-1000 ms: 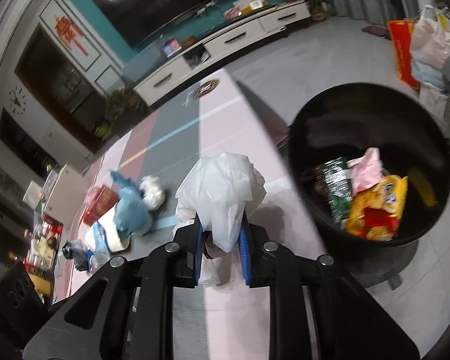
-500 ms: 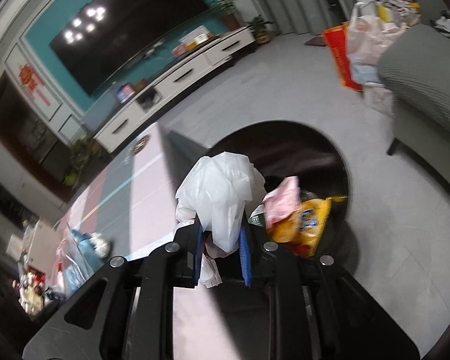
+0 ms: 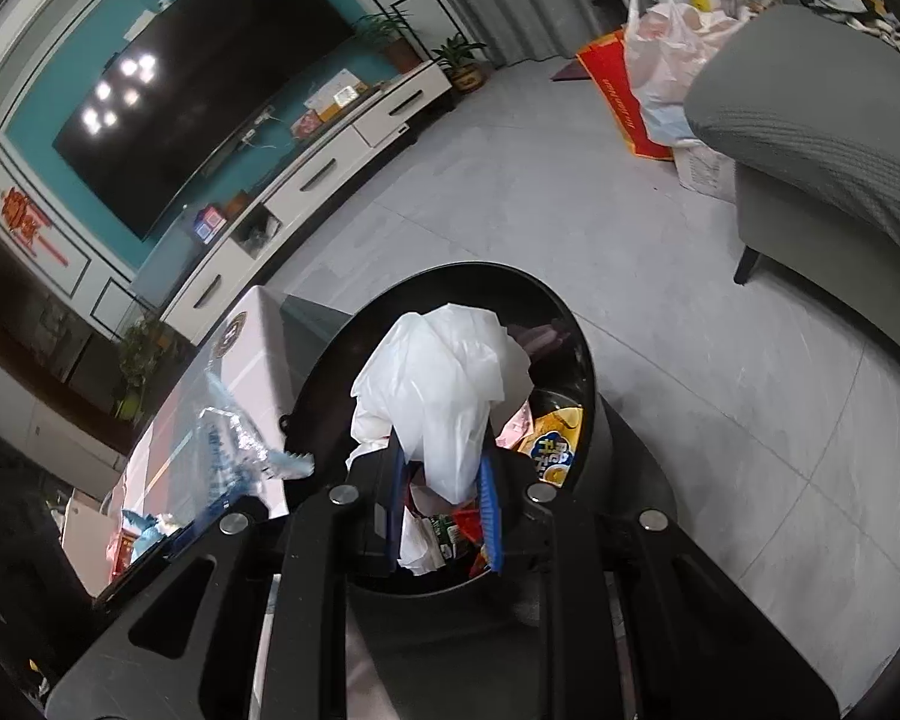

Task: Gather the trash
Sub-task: 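Carry both plastic bags over the bin and open both tools, then grasp the blue cloth with the right tool while the left tool grasps the dark green bag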

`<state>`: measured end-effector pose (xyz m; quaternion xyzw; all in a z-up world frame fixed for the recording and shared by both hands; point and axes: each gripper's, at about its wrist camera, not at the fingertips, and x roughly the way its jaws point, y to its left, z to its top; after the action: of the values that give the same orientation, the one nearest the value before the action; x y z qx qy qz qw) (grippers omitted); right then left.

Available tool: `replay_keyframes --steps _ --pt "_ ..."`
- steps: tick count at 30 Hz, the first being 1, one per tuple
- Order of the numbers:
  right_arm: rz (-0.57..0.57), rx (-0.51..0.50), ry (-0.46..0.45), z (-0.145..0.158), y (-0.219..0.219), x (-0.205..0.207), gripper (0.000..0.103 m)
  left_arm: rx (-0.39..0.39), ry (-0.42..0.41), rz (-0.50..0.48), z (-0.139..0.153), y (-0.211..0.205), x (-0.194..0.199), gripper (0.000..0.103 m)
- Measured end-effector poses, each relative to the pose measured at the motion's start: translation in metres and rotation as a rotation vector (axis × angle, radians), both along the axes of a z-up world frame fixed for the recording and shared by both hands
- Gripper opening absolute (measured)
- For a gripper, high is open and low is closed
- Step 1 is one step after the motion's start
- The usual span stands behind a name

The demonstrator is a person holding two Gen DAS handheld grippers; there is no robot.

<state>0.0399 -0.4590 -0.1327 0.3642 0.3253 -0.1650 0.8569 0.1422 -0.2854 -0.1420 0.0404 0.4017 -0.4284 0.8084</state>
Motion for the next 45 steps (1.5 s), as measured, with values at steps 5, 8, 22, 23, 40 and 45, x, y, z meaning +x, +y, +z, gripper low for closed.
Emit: replay_keyframes --steps 5,8,22,23,40,45 --pt "-0.035 0.026 0.014 -0.006 -0.006 -0.002 0.036 -0.011 0.004 -0.001 -0.004 -0.012 0.007 0.074" --pt "-0.064 0.033 0.012 -0.006 -0.009 -0.005 0.052 -0.027 -0.001 -0.005 -0.002 -0.016 0.006 0.081" --pt "-0.007 0.02 0.039 -0.005 0.008 0.01 0.055 -0.075 0.006 0.06 0.003 0.051 -0.006 0.089" --pt "0.007 0.014 0.043 -0.005 0.012 0.014 0.055 -0.067 0.0 0.068 0.003 0.057 -0.008 0.09" --pt "0.316 -0.14 0.049 0.009 0.128 0.054 0.056 -0.012 -0.187 0.409 0.029 0.248 -0.014 0.092" --pt "0.409 -0.171 0.021 0.014 0.174 0.072 0.059 0.037 -0.276 0.637 0.045 0.306 -0.011 0.093"
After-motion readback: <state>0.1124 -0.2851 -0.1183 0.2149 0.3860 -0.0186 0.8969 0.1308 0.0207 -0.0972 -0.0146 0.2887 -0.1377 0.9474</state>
